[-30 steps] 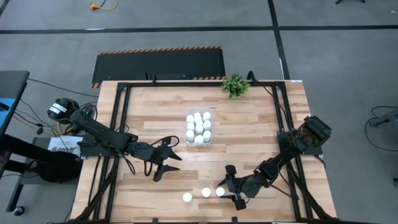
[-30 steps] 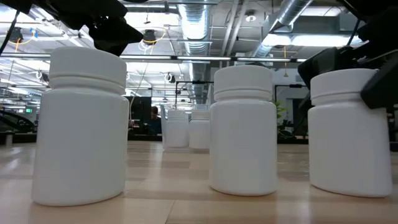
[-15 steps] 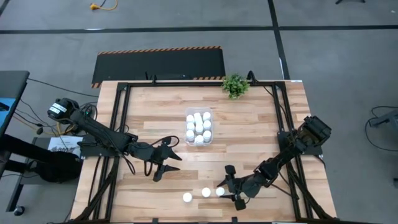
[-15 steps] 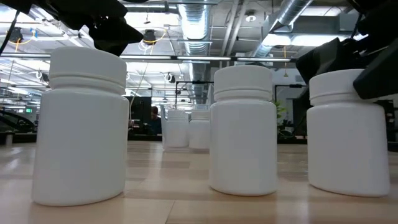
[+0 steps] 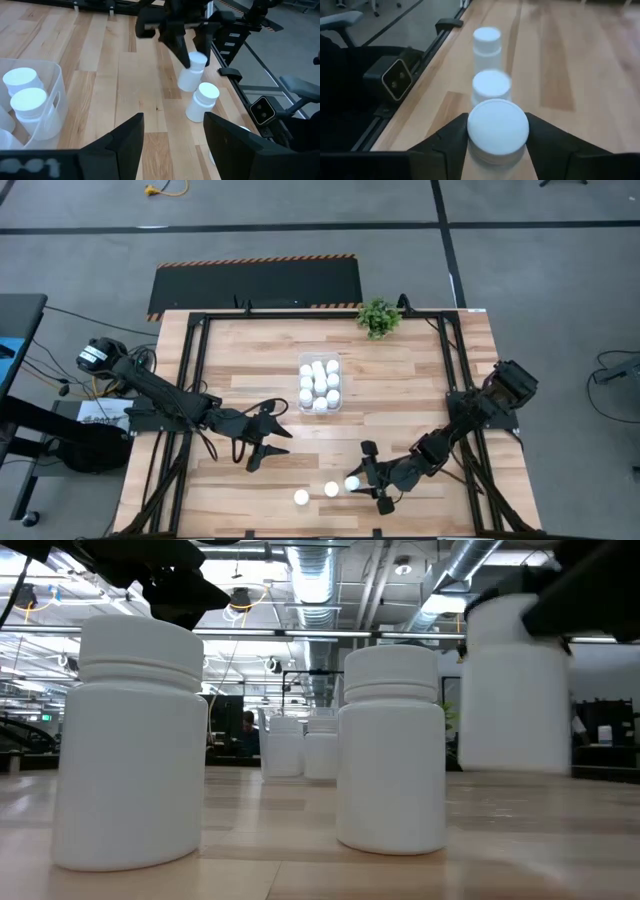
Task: Pick and place pill bottles into a basket
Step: Put the pill bottles into the container
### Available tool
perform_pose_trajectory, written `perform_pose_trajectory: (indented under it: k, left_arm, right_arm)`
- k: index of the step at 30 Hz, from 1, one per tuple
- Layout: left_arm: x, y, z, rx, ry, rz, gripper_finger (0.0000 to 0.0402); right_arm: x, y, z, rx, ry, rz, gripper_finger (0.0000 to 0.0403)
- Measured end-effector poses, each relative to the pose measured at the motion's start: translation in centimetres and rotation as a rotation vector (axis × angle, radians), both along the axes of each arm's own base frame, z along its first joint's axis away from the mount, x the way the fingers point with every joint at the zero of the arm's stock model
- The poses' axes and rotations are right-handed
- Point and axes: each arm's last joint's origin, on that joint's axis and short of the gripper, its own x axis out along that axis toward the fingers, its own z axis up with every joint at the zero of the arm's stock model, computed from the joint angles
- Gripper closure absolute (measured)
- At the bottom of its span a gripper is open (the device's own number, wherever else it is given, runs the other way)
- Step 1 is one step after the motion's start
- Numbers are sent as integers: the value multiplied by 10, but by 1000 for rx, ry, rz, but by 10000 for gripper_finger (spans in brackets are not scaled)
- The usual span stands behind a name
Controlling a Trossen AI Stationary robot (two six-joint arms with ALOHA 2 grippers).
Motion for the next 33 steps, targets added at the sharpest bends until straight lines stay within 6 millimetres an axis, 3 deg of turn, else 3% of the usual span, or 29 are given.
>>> perform_pose_trajectory:
  k: [8, 18, 22, 29, 33]
  left_arm:
    - [0, 0, 0, -9, 1, 11, 207]
    - [0, 0, 0, 1, -2, 8, 207]
    - [0, 0, 0, 1, -3, 9, 207]
    - [0, 0, 1, 1, -7, 11, 207]
    - [0, 0, 1, 0, -10, 11, 207]
  right_arm:
    - [0, -25, 39, -73, -44, 5, 252]
    - [10, -84, 77, -121, -90, -37, 232]
    - [18, -114, 86, -107, -110, -25, 252]
    - [30, -158, 93, -129, -131, -45, 229]
    - [42, -175, 97, -117, -136, -22, 238]
